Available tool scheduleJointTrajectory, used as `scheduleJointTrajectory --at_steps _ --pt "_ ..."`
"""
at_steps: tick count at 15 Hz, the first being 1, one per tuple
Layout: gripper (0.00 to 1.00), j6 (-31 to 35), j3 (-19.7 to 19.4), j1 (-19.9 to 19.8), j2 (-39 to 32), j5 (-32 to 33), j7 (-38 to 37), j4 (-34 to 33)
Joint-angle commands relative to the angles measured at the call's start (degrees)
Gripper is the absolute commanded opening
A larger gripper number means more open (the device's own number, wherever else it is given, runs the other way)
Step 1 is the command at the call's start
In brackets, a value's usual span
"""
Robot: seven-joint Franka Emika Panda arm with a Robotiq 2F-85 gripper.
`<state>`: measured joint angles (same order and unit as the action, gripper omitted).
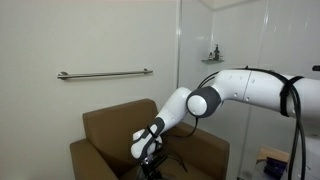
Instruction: Wipe the couch with the cloth
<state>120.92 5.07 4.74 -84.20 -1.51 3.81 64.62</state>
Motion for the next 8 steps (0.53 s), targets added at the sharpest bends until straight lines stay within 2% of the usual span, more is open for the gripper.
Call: scheduleJointTrajectory --at_steps 1,5,8 --pt "0.04 -2.8 -3.4 -3.6 0.0 0.2 0.7 3.6" --pt "0.04 -5.6 -6.7 -7.9 0.2 0.2 -0.7 3.4" --pt "0.04 -6.3 -7.6 -11.0 0.2 -0.2 -1.0 3.1"
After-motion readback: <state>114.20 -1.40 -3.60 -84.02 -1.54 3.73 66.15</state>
